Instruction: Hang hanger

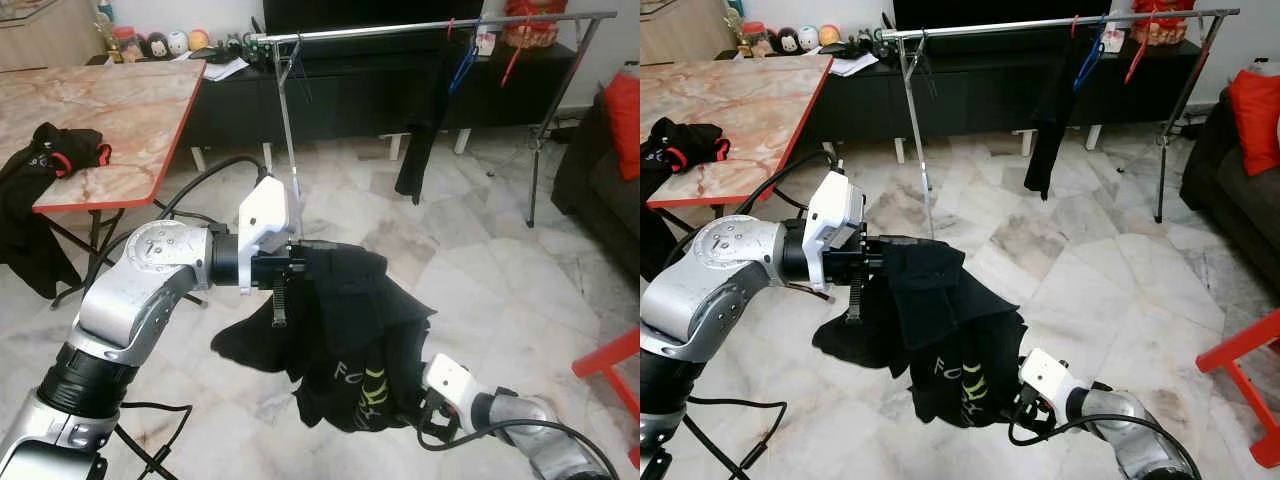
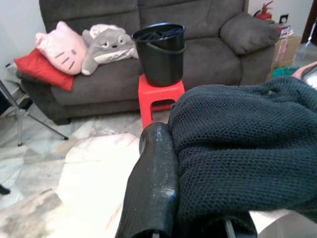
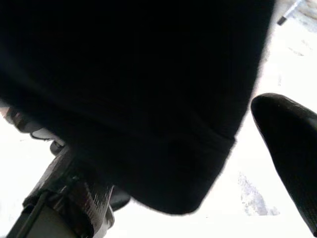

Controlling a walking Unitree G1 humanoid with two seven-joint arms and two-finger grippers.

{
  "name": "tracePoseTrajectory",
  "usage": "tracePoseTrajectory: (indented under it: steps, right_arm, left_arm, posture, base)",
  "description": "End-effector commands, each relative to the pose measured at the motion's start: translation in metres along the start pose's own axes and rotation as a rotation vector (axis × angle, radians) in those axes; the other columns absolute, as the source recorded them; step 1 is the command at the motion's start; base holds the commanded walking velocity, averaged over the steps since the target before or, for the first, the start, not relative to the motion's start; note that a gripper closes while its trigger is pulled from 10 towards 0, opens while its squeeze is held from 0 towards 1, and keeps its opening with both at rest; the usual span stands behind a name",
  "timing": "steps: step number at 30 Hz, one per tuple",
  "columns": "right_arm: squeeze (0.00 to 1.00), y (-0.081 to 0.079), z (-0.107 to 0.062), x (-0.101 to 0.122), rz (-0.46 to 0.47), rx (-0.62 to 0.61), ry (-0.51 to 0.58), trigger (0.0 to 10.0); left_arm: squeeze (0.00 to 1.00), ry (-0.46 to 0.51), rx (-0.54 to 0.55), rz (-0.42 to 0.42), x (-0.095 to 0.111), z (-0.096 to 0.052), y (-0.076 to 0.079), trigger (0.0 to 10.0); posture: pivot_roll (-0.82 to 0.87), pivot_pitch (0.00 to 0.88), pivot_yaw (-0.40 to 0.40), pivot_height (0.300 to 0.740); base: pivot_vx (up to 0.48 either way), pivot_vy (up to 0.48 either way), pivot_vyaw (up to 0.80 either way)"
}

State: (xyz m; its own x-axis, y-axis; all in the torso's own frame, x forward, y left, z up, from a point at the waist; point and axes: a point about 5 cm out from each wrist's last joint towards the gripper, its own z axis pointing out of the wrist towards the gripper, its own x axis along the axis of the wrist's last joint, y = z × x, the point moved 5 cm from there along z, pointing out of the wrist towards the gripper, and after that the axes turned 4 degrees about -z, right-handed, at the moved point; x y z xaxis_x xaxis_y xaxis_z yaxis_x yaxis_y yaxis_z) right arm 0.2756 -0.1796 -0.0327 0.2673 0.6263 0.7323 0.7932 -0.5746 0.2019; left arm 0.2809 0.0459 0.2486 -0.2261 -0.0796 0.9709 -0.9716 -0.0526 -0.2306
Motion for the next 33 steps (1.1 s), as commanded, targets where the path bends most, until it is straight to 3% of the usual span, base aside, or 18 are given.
tracePoseTrajectory:
  steps: [1, 5, 12, 23, 24, 25, 26, 33]
  right_arm:
    - [0.00, 0.002, 0.003, 0.001, -0.004, -0.020, 0.003, 10.0]
    - [0.00, 0.000, 0.007, 0.001, -0.005, -0.029, 0.001, 10.0]
    - [0.00, -0.018, 0.016, -0.003, -0.017, 0.009, -0.014, 10.0]
    - [0.00, -0.033, 0.033, -0.007, 0.038, -0.029, -0.039, 10.0]
    - [0.00, -0.032, 0.033, -0.008, 0.039, -0.045, -0.045, 9.1]
    - [0.00, -0.030, 0.033, -0.009, 0.037, -0.059, -0.049, 7.5]
    - [0.00, -0.028, 0.033, -0.009, 0.040, -0.080, -0.052, 0.1]
    - [0.00, -0.013, 0.029, -0.014, 0.016, -0.171, -0.076, 0.0]
  left_arm:
    - [0.00, 0.058, -0.007, 0.060, 0.025, -0.002, -0.001, 10.0]
    - [0.00, 0.063, -0.003, 0.056, 0.028, -0.002, -0.003, 10.0]
    - [0.00, 0.105, 0.026, 0.053, 0.038, 0.002, -0.008, 10.0]
    - [0.00, 0.242, 0.100, 0.060, 0.071, 0.001, -0.023, 10.0]
    - [0.00, 0.245, 0.102, 0.060, 0.072, 0.001, -0.024, 10.0]
    - [0.00, 0.248, 0.104, 0.060, 0.073, 0.002, -0.024, 10.0]
    - [0.00, 0.250, 0.109, 0.064, 0.074, 0.002, -0.024, 10.0]
    - [0.00, 0.269, 0.131, 0.068, 0.079, 0.001, -0.027, 10.0]
  posture:
    - [0.03, 0.019, 0.042, 0.740]
    - [0.03, 0.018, 0.045, 0.740]
    - [0.03, 0.017, 0.046, 0.740]
    - [0.05, 0.017, 0.045, 0.740]
    - [0.05, 0.017, 0.045, 0.740]
    - [0.05, 0.018, 0.044, 0.740]
    - [0.05, 0.018, 0.044, 0.740]
    - [0.05, 0.019, 0.041, 0.740]
  base:
    - [0.000, 0.000, 0.00]
    - [0.000, 0.000, 0.00]
    - [0.000, 0.000, 0.00]
    - [0.000, 0.000, 0.00]
    - [0.000, 0.000, 0.00]
    - [0.000, 0.000, 0.00]
    - [0.000, 0.000, 0.00]
    - [0.000, 0.000, 0.00]
